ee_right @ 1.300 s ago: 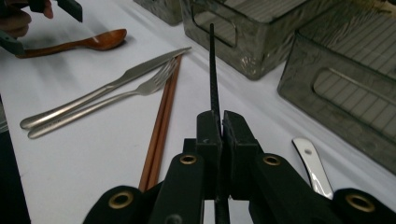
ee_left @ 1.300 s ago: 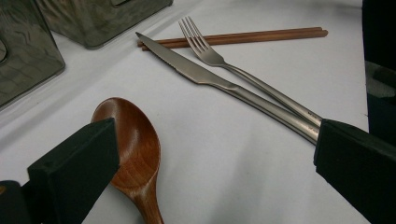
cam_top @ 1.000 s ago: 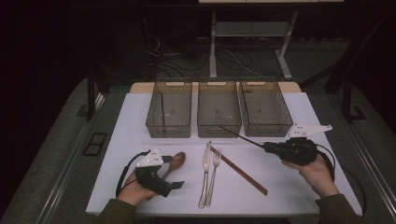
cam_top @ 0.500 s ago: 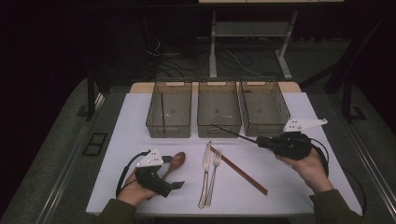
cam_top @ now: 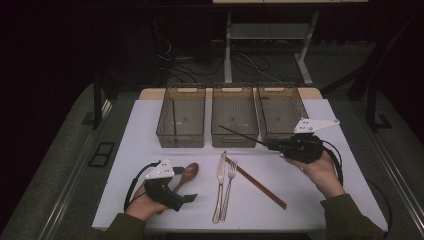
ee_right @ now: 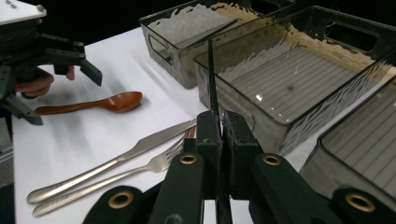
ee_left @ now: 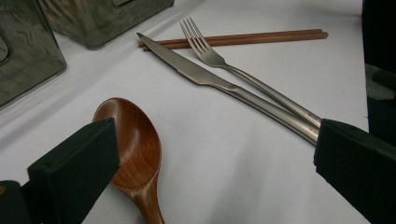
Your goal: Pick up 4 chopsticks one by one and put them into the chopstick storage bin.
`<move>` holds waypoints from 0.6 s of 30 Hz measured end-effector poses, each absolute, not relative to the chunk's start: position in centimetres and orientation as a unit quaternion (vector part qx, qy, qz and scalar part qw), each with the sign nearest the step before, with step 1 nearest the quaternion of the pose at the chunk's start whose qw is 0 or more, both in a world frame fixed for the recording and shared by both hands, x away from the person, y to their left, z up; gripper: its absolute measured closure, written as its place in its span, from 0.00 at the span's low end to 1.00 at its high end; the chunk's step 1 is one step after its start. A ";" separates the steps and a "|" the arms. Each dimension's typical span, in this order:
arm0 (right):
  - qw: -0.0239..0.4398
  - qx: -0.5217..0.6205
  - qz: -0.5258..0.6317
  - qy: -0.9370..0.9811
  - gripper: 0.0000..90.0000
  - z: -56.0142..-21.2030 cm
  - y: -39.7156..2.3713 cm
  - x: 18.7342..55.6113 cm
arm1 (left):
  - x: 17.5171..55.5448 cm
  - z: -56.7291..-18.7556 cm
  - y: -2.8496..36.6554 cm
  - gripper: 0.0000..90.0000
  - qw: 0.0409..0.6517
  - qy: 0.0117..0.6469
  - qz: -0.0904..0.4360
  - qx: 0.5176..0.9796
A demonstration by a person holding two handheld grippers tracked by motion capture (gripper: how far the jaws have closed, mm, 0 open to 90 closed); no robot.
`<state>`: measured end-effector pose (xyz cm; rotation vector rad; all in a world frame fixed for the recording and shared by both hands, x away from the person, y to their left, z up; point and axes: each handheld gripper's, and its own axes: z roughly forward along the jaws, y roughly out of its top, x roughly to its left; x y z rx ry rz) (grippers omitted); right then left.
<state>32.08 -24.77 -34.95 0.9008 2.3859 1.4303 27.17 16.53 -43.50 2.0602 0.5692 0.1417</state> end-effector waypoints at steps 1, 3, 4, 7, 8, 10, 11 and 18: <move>0.110 0.307 0.486 0.811 0.96 -34.9 -24.5 32.2 | 27.2 -43.5 16.5 0.00 0.479 0.234 0.058 0.844; 0.108 0.306 0.487 0.811 0.96 -34.9 -24.2 32.5 | 27.2 -43.5 16.5 0.00 0.480 0.234 0.058 0.843; 0.109 0.307 0.486 0.811 0.96 -34.8 -24.0 32.7 | 27.2 -43.5 16.5 0.00 0.480 0.233 0.058 0.844; 0.111 0.311 0.481 0.812 0.96 -34.8 -23.5 33.3 | 27.2 -43.5 16.5 0.00 0.480 0.233 0.057 0.844; 0.113 0.310 0.479 0.813 0.96 -34.7 -23.3 33.5 | 27.2 -43.5 16.5 0.00 0.481 0.234 0.057 0.843; 0.112 0.313 0.482 0.811 0.96 -34.6 -22.9 33.8 | 27.2 -43.5 16.6 0.00 0.481 0.234 0.058 0.843; 0.114 0.312 0.480 0.812 0.96 -34.6 -22.7 34.0 | 27.2 -43.5 16.6 0.00 0.481 0.234 0.058 0.843; 0.115 0.313 0.473 0.816 0.95 -34.4 -21.0 35.4 | 27.2 -43.5 16.5 0.00 0.485 0.238 0.056 0.840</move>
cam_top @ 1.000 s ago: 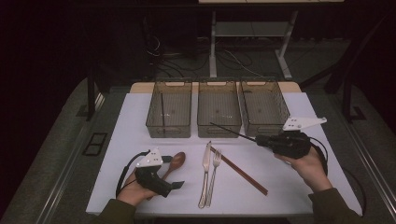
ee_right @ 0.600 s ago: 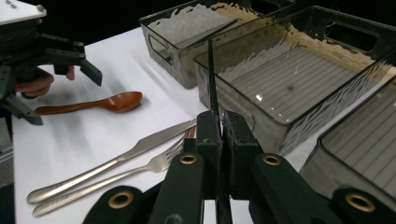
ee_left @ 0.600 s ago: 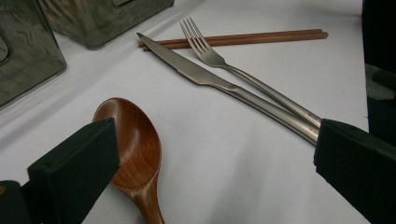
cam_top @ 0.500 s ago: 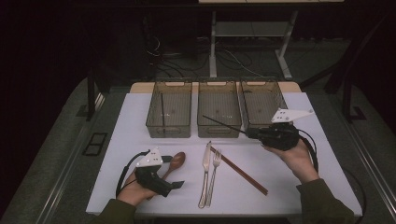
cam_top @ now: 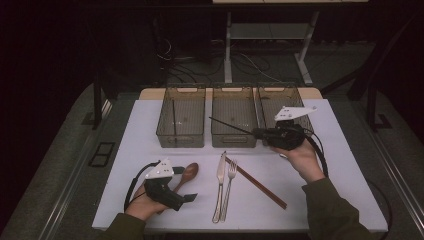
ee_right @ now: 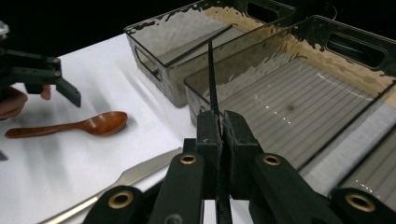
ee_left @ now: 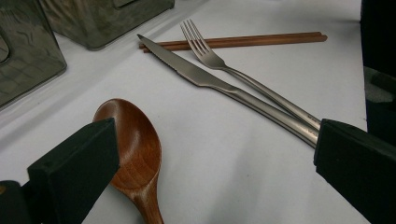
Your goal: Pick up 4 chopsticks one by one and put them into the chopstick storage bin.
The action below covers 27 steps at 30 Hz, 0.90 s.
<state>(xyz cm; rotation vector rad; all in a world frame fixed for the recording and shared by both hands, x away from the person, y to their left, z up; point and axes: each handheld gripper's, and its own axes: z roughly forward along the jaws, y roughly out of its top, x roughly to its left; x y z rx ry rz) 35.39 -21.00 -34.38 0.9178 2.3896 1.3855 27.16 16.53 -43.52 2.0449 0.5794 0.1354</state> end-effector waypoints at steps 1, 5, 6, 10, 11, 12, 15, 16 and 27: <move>0.114 0.313 0.471 0.817 0.95 -34.3 -20.7 35.6 | 27.1 -43.5 16.5 0.00 0.485 0.239 0.055 0.839; 0.116 0.313 0.468 0.818 0.95 -34.0 -19.3 36.4 | 27.1 -43.5 16.5 0.00 0.485 0.237 0.057 0.840; 0.116 0.313 0.467 0.819 0.95 -34.0 -18.9 36.6 | 27.1 -43.5 16.5 0.00 0.484 0.236 0.057 0.841; 0.118 0.311 0.464 0.821 0.95 -33.9 -17.3 37.4 | 27.1 -43.5 16.5 0.00 0.486 0.237 0.055 0.839; 0.117 0.313 0.462 0.821 0.95 -33.9 -16.9 37.6 | 27.1 -43.5 16.5 0.00 0.486 0.237 0.055 0.839; 0.117 0.315 0.461 0.821 0.95 -33.9 -16.6 37.8 | 27.1 -43.5 16.5 0.00 0.487 0.238 0.055 0.839; 0.117 0.319 0.458 0.822 0.95 -33.9 -15.7 38.4 | 27.1 -43.4 16.5 0.00 0.487 0.237 0.054 0.839; 0.119 0.319 0.458 0.821 0.95 -33.9 -15.4 38.6 | 27.1 -43.4 16.5 0.00 0.486 0.236 0.054 0.840; 0.124 0.330 0.448 0.821 0.95 -34.0 -12.6 40.6 | 27.0 -43.4 16.5 0.00 0.489 0.237 0.053 0.838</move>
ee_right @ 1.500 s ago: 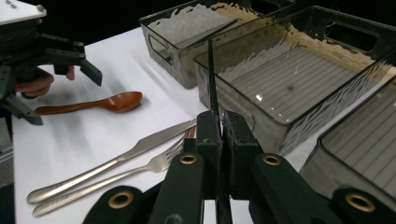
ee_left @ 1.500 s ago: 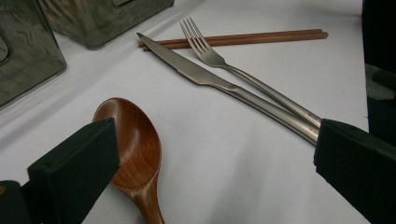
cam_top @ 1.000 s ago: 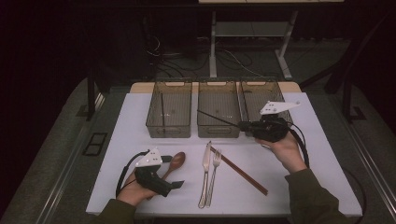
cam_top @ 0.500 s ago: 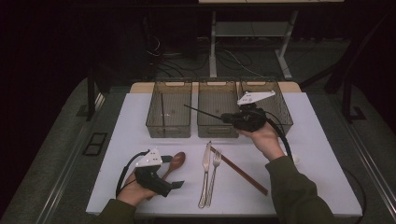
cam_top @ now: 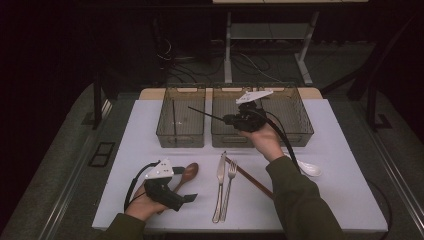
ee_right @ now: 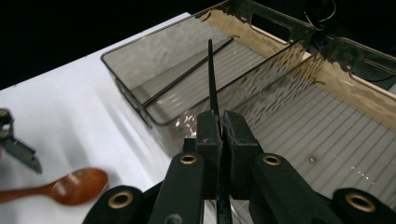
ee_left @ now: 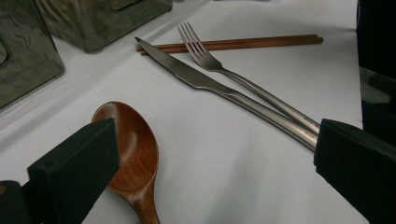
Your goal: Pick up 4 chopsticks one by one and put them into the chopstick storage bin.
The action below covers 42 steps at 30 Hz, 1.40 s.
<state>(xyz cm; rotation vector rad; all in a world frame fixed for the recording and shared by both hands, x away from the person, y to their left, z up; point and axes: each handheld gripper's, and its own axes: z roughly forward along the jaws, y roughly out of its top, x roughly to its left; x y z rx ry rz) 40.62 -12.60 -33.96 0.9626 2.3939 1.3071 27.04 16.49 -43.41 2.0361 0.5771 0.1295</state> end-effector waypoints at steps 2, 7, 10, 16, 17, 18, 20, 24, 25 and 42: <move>0.126 0.334 0.445 0.821 0.95 -34.0 -12.0 41.0 | 27.0 -43.4 16.5 0.00 0.489 0.237 0.053 0.838; 0.128 0.337 0.439 0.823 0.95 -34.2 -10.2 42.0 | 27.0 -43.4 16.5 0.00 0.491 0.238 0.053 0.837; 0.132 0.338 0.434 0.825 0.95 -34.3 -9.1 42.6 | 27.0 -43.4 16.5 0.00 0.491 0.237 0.055 0.837; 0.137 0.342 0.419 0.830 0.95 -34.7 -6.8 44.0 | 27.0 -43.3 16.6 0.00 0.491 0.234 0.056 0.838; 0.136 0.344 0.418 0.830 0.95 -34.7 -6.4 44.3 | 27.0 -43.3 16.6 0.00 0.491 0.233 0.055 0.838; 0.136 0.345 0.416 0.830 0.95 -34.8 -6.1 44.5 | 27.0 -43.3 16.6 0.00 0.490 0.233 0.056 0.838; 0.137 0.346 0.411 0.832 0.95 -35.0 -5.4 45.0 | 27.0 -43.3 16.6 0.00 0.490 0.231 0.055 0.838; 0.135 0.354 0.404 0.832 0.95 -35.5 -3.9 45.9 | 27.0 -43.3 16.6 0.00 0.488 0.232 0.054 0.839; 0.135 0.355 0.401 0.833 0.95 -35.7 -3.6 46.2 | 27.0 -43.3 16.6 0.00 0.488 0.231 0.054 0.840; 0.144 0.372 0.365 0.841 0.95 -37.0 0.3 48.7 | 27.0 -43.3 16.7 0.00 0.490 0.232 0.053 0.838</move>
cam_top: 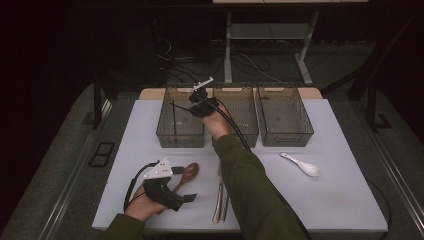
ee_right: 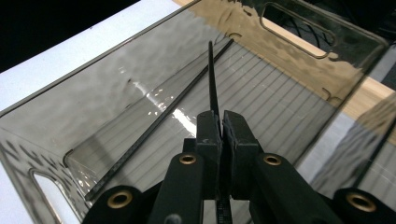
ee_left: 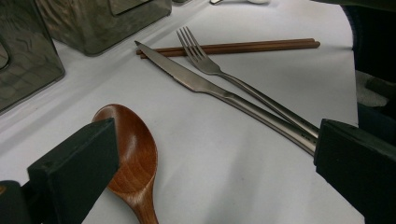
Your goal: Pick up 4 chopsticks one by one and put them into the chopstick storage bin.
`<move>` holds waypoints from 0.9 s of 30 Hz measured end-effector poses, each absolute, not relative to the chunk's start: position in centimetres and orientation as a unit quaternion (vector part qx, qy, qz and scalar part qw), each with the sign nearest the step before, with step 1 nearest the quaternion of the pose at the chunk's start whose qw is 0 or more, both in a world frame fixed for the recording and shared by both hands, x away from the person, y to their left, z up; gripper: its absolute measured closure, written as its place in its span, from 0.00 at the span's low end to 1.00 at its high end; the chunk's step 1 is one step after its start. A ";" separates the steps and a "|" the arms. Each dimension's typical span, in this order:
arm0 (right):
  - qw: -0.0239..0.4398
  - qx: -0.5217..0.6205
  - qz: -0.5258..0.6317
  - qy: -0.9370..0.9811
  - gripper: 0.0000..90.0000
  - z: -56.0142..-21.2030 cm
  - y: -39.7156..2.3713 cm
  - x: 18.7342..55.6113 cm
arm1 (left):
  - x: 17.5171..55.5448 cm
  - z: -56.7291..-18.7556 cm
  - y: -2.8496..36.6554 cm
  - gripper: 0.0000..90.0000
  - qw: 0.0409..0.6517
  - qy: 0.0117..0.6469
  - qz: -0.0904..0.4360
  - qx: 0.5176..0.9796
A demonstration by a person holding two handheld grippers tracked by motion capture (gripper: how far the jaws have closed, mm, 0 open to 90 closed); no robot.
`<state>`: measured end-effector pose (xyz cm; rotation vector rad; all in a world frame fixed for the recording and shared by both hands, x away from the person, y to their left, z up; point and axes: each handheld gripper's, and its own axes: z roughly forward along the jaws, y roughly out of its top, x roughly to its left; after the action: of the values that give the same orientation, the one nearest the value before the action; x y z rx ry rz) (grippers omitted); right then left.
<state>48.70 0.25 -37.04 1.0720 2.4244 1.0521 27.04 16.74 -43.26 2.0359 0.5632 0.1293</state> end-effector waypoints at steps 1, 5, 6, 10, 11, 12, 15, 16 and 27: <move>0.144 0.372 0.364 0.842 0.95 -37.2 0.4 48.8 | 27.0 -43.2 16.8 0.00 0.491 0.233 0.053 0.838; 0.144 0.379 0.360 0.840 0.84 -37.9 0.6 48.9 | 27.1 -43.2 16.8 0.00 0.493 0.233 0.053 0.836; 0.137 0.380 0.363 0.840 0.80 -38.0 0.6 49.0 | 27.1 -43.2 16.8 0.00 0.493 0.233 0.054 0.836; 0.120 0.377 0.375 0.838 0.72 -37.7 0.4 48.9 | 27.0 -43.2 16.8 0.00 0.496 0.233 0.054 0.835; 0.115 0.376 0.378 0.838 0.69 -37.6 0.3 48.9 | 27.0 -43.2 16.8 0.00 0.495 0.233 0.054 0.835; 0.110 0.376 0.380 0.838 0.67 -37.5 0.2 48.9 | 27.0 -43.2 16.8 0.00 0.496 0.233 0.055 0.835; 0.097 0.377 0.391 0.834 0.62 -37.1 -0.4 48.7 | 27.1 -43.2 16.8 0.00 0.494 0.232 0.054 0.836; 0.097 0.375 0.395 0.833 0.61 -37.0 -0.6 48.6 | 27.1 -43.2 16.8 0.00 0.493 0.232 0.054 0.837; 0.088 0.345 0.432 0.829 0.50 -35.8 -4.0 46.5 | 27.1 -43.3 16.7 0.00 0.494 0.235 0.052 0.836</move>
<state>46.47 -4.00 -35.83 1.0267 2.4658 1.2861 27.10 16.67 -43.32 2.0268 0.5705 0.1265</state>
